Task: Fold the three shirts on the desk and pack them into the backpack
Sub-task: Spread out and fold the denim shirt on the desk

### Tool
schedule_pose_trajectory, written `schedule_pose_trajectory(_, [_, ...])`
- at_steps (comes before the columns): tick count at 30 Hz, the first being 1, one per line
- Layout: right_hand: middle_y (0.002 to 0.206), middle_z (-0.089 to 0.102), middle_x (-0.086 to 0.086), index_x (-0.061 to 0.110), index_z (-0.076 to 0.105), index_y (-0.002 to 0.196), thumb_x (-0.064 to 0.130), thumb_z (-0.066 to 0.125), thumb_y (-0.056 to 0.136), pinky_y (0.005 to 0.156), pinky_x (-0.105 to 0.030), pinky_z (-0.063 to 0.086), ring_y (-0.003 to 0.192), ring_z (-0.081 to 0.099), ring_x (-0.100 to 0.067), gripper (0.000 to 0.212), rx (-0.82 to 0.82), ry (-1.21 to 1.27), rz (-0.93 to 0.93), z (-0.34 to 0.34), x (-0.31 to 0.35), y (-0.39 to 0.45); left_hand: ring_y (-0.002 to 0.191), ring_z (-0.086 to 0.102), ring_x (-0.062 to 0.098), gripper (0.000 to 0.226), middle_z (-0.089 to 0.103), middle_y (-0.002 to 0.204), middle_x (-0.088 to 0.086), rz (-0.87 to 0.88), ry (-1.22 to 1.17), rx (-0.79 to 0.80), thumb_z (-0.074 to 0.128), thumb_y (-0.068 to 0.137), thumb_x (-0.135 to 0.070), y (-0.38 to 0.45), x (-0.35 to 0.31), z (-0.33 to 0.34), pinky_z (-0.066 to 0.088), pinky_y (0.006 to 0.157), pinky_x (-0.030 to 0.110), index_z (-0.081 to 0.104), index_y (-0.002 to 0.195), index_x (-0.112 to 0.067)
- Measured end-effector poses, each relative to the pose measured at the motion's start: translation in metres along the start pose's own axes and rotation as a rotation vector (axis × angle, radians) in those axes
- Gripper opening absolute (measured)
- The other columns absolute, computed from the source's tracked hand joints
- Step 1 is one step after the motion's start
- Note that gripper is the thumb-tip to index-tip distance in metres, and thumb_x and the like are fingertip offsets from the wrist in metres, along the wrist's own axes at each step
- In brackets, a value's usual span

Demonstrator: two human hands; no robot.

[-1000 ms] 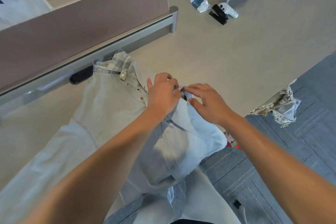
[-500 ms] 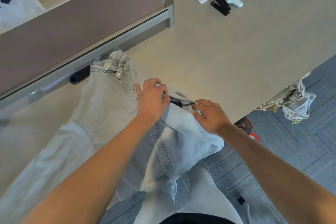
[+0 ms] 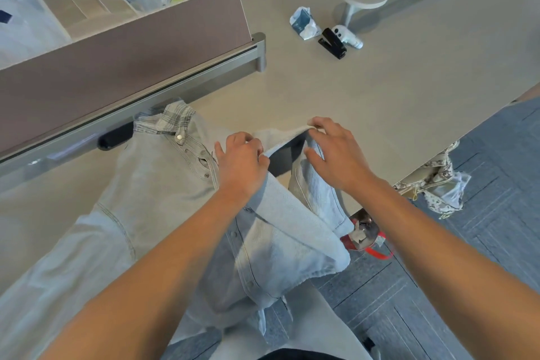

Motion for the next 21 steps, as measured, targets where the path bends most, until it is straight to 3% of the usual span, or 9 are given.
schedule_pose_trajectory(3, [0.159, 0.042, -0.006, 0.021, 0.06, 0.145, 0.038, 0.055, 0.104, 0.119, -0.045, 0.031, 0.142, 0.044, -0.028, 0.045, 0.097, 0.061, 0.056, 0.029, -0.013, -0.005, 0.131, 0.044, 0.027, 0.012, 0.057, 0.127, 0.002, -0.042, 0.001, 0.008, 0.061, 0.096, -0.023, 0.0, 0.009, 0.006, 0.017, 0.122, 0.062, 0.072, 0.1, -0.018])
schedule_pose_trajectory(6, [0.157, 0.048, -0.008, 0.031, 0.066, 0.139, 0.041, 0.056, 0.104, 0.119, -0.045, 0.032, 0.141, 0.046, -0.031, 0.038, 0.283, 0.145, 0.152, 0.081, -0.033, -0.024, 0.125, 0.049, 0.028, 0.011, 0.059, 0.122, 0.002, -0.064, 0.005, 0.003, 0.061, 0.094, -0.022, -0.002, 0.017, 0.013, 0.026, 0.116, 0.063, 0.071, 0.096, -0.018])
schedule_pose_trajectory(11, [0.118, 0.064, -0.004, 0.023, 0.069, 0.13, 0.039, 0.054, 0.103, 0.095, -0.039, 0.048, 0.107, 0.063, -0.027, 0.034, 0.419, 0.07, 0.167, 0.13, -0.052, -0.043, 0.116, 0.054, 0.029, 0.009, 0.061, 0.116, 0.004, -0.063, 0.029, -0.022, 0.062, 0.091, -0.021, -0.003, 0.025, 0.017, 0.035, 0.11, 0.062, 0.07, 0.093, -0.017])
schedule_pose_trajectory(13, [0.121, 0.064, -0.005, 0.017, 0.068, 0.128, 0.036, 0.052, 0.102, 0.093, -0.039, 0.049, 0.104, 0.064, -0.027, 0.036, 0.373, -0.006, 0.172, 0.129, -0.063, -0.041, 0.113, 0.055, 0.029, 0.008, 0.062, 0.115, 0.003, -0.065, 0.051, -0.026, 0.063, 0.091, -0.022, -0.001, 0.027, 0.019, 0.036, 0.108, 0.061, 0.07, 0.091, -0.017])
schedule_pose_trajectory(18, [0.148, 0.055, -0.006, 0.008, 0.068, 0.13, 0.031, 0.055, 0.101, 0.11, -0.043, 0.04, 0.121, 0.061, -0.03, 0.039, 0.151, -0.048, 0.247, 0.075, -0.092, -0.014, 0.111, 0.052, 0.03, 0.01, 0.06, 0.114, 0.004, -0.08, 0.084, -0.009, 0.059, 0.093, -0.022, 0.007, 0.018, 0.024, 0.035, 0.107, 0.059, 0.067, 0.091, -0.016])
schedule_pose_trajectory(21, [0.155, 0.045, -0.007, 0.004, 0.066, 0.118, 0.026, 0.058, 0.099, 0.111, -0.044, 0.037, 0.121, 0.058, -0.035, 0.03, 0.025, -0.051, 0.196, 0.023, -0.098, 0.01, 0.113, 0.05, 0.03, 0.011, 0.058, 0.113, 0.003, -0.108, 0.073, -0.003, 0.057, 0.093, -0.022, 0.013, 0.01, 0.025, 0.031, 0.109, 0.058, 0.066, 0.089, -0.017])
Point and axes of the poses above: each hand's wrist, its own y-axis towards the middle knuckle, its own z-axis out of the palm, x = y × z, the point moved 9 cm from there along y, towards the middle knuckle
